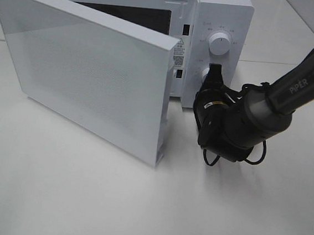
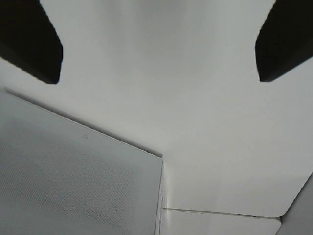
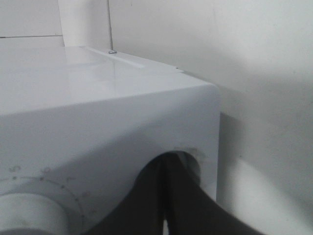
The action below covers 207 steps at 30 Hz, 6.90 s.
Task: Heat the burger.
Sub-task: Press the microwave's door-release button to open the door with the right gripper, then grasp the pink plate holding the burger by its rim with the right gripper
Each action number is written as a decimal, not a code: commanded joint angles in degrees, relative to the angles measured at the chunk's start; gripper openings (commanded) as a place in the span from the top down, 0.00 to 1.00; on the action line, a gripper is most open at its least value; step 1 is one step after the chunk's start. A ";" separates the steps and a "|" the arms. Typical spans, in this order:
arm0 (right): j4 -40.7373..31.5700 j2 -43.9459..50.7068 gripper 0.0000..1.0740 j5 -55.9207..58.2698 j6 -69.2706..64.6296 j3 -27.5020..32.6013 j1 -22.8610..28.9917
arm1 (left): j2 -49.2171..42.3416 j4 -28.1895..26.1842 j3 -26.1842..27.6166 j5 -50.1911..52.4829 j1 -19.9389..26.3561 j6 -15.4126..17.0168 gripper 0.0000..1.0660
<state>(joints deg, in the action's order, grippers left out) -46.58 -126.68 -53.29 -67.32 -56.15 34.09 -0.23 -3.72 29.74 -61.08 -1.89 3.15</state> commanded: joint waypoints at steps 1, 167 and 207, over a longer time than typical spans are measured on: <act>4.47 1.32 1.00 -17.76 -0.23 -4.98 -3.27 | -0.40 -0.52 -0.17 0.11 0.11 0.06 0.06; 59.53 7.22 0.18 70.24 123.42 -30.71 6.70 | -0.40 -0.40 -0.17 0.11 0.11 -0.17 0.06; 54.09 -13.98 0.59 78.15 123.87 -56.26 4.70 | -0.40 -0.40 -0.17 0.11 0.11 -0.17 0.06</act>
<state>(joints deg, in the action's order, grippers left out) 7.91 -140.78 23.89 56.61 -112.07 38.79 -0.23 -3.72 29.74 -61.08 -1.89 3.04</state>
